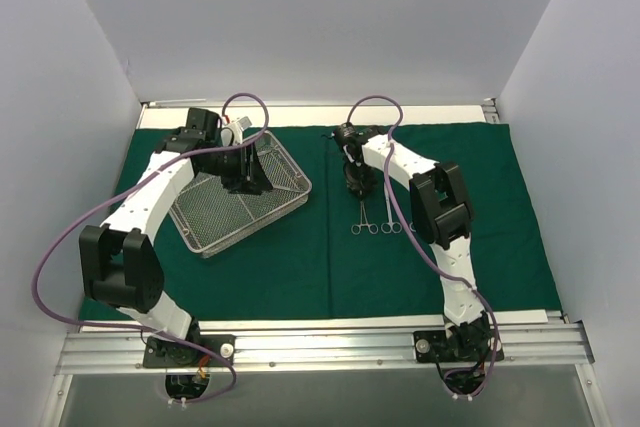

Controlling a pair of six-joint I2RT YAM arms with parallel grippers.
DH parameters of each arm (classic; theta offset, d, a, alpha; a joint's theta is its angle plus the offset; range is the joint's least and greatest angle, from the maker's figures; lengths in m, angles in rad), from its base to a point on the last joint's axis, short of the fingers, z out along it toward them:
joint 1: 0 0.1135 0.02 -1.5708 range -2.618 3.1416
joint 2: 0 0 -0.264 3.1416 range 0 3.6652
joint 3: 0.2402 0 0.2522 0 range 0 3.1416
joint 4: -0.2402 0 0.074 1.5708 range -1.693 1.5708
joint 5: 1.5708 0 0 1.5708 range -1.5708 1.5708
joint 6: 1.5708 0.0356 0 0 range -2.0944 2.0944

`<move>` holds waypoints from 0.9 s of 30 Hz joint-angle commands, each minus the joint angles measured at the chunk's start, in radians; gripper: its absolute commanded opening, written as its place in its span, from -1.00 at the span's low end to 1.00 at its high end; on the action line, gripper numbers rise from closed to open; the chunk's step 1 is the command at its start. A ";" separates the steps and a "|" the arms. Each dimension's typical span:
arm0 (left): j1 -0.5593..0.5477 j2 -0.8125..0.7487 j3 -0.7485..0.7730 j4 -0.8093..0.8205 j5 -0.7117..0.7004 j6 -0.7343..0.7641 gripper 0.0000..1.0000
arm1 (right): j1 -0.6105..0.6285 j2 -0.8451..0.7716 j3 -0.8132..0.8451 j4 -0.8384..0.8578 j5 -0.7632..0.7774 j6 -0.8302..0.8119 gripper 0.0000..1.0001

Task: Open and lay out the surgical kit
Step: Place the medical item in the surgical kit, then adjust the medical item in the container.

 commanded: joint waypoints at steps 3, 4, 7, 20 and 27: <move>0.004 0.050 0.087 -0.057 -0.097 0.076 0.03 | -0.003 -0.004 0.022 -0.044 0.033 -0.011 -0.58; 0.004 0.066 0.098 -0.066 -0.114 0.090 0.04 | -0.004 -0.007 0.026 -0.045 0.032 -0.014 -0.49; 0.003 0.106 0.144 -0.083 -0.172 0.120 0.04 | -0.006 -0.015 0.039 -0.056 0.032 -0.022 -0.39; -0.061 0.343 0.352 -0.113 -0.399 0.445 -0.07 | -0.035 -0.191 0.125 -0.133 -0.060 -0.085 -0.32; -0.170 0.384 0.374 0.020 -0.515 0.596 -0.01 | -0.059 -0.389 -0.096 -0.056 -0.127 -0.092 -0.32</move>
